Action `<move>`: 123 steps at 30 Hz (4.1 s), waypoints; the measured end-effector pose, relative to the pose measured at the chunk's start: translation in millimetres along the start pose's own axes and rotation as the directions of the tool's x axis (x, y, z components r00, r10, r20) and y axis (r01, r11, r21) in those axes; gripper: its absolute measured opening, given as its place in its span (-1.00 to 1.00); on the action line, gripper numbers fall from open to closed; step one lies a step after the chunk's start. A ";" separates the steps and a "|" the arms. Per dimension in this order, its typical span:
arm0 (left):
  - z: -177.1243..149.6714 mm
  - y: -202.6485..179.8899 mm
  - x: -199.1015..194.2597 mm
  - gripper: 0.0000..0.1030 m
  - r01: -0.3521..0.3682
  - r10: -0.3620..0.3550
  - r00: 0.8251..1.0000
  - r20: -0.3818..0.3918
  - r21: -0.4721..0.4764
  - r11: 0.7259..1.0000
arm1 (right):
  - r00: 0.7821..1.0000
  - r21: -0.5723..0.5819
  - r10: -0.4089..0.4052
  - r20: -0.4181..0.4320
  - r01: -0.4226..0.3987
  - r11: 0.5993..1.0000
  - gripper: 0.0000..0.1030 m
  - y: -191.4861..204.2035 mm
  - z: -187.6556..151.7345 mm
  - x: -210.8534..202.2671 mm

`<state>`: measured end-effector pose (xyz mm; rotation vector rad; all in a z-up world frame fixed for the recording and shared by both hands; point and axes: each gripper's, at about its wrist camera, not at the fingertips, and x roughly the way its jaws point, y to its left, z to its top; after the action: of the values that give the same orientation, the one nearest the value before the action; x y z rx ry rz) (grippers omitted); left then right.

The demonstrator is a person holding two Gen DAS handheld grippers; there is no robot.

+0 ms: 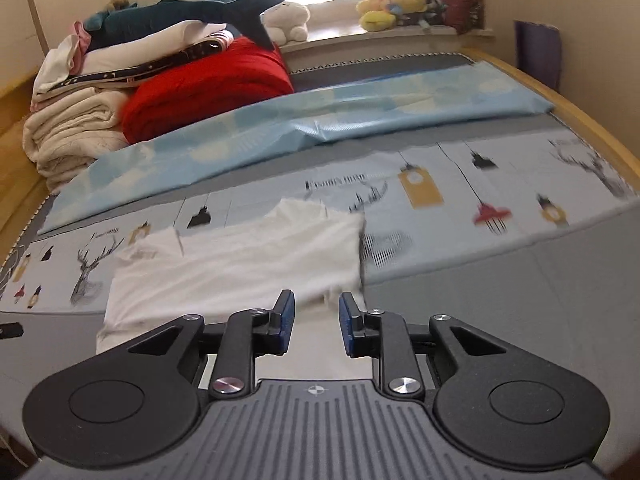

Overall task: Fold small clothes
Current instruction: 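Open both grippers and press the folded shirt flat, then pinch the shirt hem corners with both grippers, then lift the hem with both grippers and fold it toward the collar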

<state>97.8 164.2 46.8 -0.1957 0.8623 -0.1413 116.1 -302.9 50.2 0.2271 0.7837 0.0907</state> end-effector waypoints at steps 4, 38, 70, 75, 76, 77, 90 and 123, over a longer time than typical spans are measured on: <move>-73.6 12.2 7.8 -0.80 -0.042 0.040 0.997 -0.062 -0.023 0.999 | 0.998 0.060 -0.020 -0.062 0.024 0.998 -0.51 -20.9 -58.7 -9.3; -138.8 47.4 65.7 -0.88 -0.144 0.104 0.902 -0.419 -0.066 0.987 | 0.888 -0.004 -0.166 -0.429 0.182 0.983 -0.27 -53.0 -161.4 57.9; -148.3 36.3 72.2 -0.80 -0.144 0.122 0.884 -0.451 -0.014 0.989 | 0.889 0.017 -0.139 -0.437 0.162 0.987 -0.75 -52.2 -162.7 59.2; -144.4 33.2 66.0 -0.87 -0.146 0.131 0.897 -0.423 -0.003 0.989 | 0.897 0.018 -0.139 -0.419 0.161 0.987 -0.87 -49.8 -161.2 55.8; -141.0 31.8 61.6 -0.87 -0.142 0.130 0.902 -0.411 0.001 0.990 | 0.905 0.026 -0.133 -0.405 0.157 0.987 -0.88 -49.6 -159.8 52.8; -137.0 30.3 56.6 -0.88 -0.132 0.124 0.909 -0.399 0.007 0.991 | 0.913 0.041 -0.121 -0.389 0.149 0.988 -0.89 -50.0 -157.2 49.2; -92.9 11.5 -97.8 -0.89 0.059 -0.033 0.986 -0.161 0.163 0.985 | 0.986 0.131 0.095 -0.137 -0.077 0.988 -0.90 -55.6 -97.2 -77.6; -19.3 97.2 98.8 -0.57 -0.031 0.018 0.959 -0.282 -0.041 0.999 | 0.977 0.057 -0.015 -0.211 0.028 0.998 -0.64 -67.8 -59.9 85.8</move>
<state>150.9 236.6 -60.6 -0.2105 1.1522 -0.1283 134.1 -344.5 -66.0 0.2680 1.0010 0.0716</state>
